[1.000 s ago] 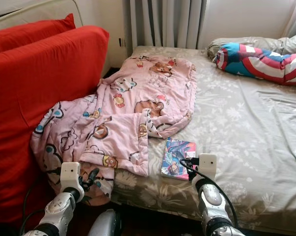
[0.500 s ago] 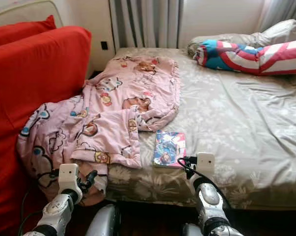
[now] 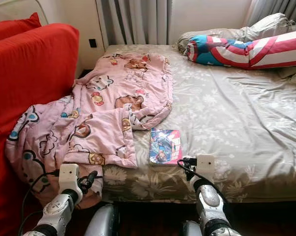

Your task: Clean up the room

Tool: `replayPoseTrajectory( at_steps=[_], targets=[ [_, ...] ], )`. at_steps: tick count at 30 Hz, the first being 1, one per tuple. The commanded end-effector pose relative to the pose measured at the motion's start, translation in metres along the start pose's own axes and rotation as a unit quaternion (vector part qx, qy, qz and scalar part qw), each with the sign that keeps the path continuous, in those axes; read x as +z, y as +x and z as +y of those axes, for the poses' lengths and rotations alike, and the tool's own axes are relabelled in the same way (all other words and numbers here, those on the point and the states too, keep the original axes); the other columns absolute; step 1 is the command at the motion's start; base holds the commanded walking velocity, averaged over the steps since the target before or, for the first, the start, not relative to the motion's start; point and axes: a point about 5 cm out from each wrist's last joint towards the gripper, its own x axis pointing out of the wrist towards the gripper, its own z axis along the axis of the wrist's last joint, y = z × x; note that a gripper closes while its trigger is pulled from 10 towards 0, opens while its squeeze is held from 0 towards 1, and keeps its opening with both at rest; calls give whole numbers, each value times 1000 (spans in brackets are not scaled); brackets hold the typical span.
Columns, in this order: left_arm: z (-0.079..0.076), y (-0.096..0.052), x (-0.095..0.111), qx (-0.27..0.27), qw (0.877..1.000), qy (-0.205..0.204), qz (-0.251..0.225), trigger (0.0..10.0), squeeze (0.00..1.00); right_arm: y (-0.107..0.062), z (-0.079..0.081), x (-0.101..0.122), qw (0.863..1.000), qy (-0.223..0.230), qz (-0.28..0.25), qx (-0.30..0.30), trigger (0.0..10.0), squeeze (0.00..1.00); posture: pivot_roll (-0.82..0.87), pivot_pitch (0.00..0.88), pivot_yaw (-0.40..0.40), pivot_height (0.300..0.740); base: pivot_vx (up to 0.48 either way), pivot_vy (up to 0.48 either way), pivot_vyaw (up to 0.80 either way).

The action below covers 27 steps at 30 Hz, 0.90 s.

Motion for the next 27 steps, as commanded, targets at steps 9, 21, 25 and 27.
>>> replayPoseTrajectory(
  at_steps=[9,21,25,27],
  targets=[
    [-2,0,-2,-4,1000,2,5,10000,0,2,7,2,1000,14,1,9,10000,0,31,0,40,594,114,0,267],
    [-5,0,1,-12,1000,5,-12,10000,0,0,3,-5,999,28,19,-6,10000,0,31,0,42,594,284,0,0],
    [-8,2,5,-16,1000,6,-21,10000,0,0,-5,-7,997,59,34,-29,10000,0,33,0,42,594,329,0,-366],
    [-9,2,5,-16,1000,7,-22,10000,0,0,-6,-7,997,64,34,-31,10000,0,34,0,41,594,336,0,-734]
  ],
)
